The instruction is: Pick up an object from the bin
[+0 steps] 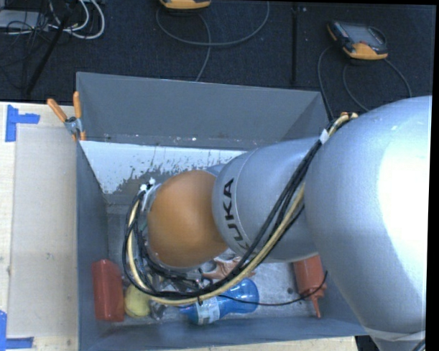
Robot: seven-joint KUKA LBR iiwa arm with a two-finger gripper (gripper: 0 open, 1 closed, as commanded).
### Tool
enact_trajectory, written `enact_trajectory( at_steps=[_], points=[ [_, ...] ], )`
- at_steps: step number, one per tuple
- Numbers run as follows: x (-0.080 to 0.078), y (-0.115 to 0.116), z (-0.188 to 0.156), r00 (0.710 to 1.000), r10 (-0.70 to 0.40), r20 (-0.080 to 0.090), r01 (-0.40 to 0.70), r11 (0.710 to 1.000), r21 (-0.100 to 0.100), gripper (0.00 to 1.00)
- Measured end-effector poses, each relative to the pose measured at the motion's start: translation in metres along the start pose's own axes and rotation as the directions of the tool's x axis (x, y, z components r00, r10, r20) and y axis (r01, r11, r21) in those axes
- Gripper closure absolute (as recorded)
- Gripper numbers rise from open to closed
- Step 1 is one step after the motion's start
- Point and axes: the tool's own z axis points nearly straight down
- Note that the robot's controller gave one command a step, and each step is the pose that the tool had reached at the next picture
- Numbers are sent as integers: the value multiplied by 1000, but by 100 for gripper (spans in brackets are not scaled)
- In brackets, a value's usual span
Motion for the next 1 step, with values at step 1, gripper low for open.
enact_trajectory(
  at_steps=[1],
  points=[
    [0, 0, -3, 1000, 1, 0, -1, 1000, 0, 100]
  ],
)
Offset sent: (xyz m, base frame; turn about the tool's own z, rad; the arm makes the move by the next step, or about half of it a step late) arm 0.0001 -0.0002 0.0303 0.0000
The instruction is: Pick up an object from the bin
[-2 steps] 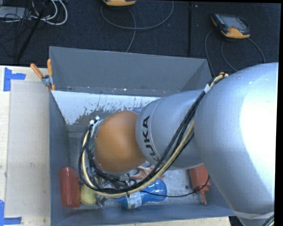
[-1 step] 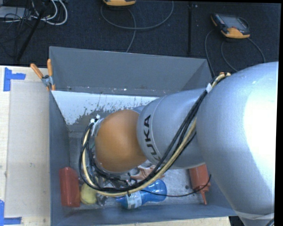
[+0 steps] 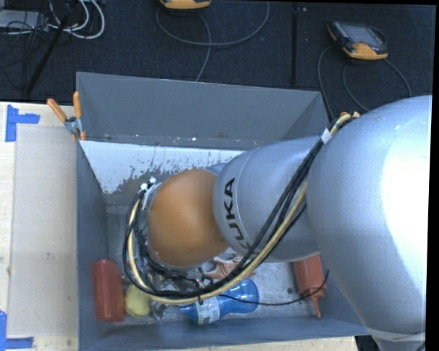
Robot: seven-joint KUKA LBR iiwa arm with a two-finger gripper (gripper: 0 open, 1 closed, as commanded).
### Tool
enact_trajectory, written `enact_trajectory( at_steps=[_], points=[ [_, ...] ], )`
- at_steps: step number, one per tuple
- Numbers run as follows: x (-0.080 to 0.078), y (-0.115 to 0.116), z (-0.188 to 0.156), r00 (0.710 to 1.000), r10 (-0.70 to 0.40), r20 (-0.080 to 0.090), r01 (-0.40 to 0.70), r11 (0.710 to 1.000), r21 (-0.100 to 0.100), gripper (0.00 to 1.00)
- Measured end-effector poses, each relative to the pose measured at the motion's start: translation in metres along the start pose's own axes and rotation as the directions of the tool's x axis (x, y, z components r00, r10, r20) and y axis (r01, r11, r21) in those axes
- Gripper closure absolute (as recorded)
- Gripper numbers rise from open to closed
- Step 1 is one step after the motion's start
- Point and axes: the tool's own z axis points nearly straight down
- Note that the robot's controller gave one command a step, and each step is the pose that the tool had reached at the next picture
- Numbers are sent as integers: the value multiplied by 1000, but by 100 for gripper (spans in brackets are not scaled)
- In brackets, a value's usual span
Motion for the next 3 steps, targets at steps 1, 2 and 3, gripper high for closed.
enact_trajectory(
  at_steps=[1, 2, 3],
  points=[
    [0, 0, -3, 1000, 1, 0, -1, 1000, 0, 100],
    [0, 0, -6, 1000, 2, 0, -2, 1000, 0, 100],
    [1, 0, -12, 1000, 2, -3, -2, 1000, -1, 100]
  ],
)
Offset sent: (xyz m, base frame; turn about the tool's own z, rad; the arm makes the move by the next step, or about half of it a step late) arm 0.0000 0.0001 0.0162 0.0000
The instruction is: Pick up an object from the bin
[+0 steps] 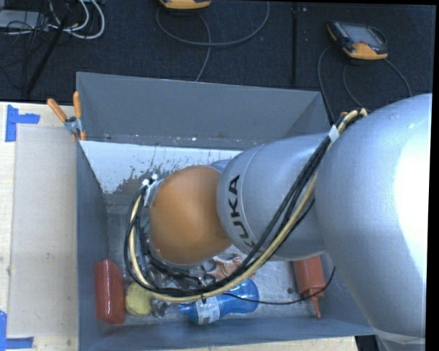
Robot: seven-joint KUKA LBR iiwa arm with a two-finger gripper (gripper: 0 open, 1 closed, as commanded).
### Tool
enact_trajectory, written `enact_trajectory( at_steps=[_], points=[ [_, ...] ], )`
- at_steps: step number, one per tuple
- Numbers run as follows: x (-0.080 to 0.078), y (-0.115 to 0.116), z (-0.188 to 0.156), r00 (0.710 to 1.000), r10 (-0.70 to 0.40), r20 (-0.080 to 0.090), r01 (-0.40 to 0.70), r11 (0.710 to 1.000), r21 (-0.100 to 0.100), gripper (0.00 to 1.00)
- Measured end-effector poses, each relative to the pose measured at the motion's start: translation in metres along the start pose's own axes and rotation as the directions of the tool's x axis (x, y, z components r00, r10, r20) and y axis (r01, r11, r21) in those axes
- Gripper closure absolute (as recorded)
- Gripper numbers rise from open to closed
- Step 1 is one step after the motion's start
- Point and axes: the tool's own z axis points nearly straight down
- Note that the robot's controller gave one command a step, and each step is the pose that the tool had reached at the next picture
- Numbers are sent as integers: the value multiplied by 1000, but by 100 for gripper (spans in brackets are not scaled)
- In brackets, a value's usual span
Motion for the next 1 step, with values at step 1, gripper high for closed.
enact_trajectory(
  at_steps=[1],
  points=[
    [1, 0, -14, 1000, 1, -1, -1, 1000, -1, 100]
  ],
)
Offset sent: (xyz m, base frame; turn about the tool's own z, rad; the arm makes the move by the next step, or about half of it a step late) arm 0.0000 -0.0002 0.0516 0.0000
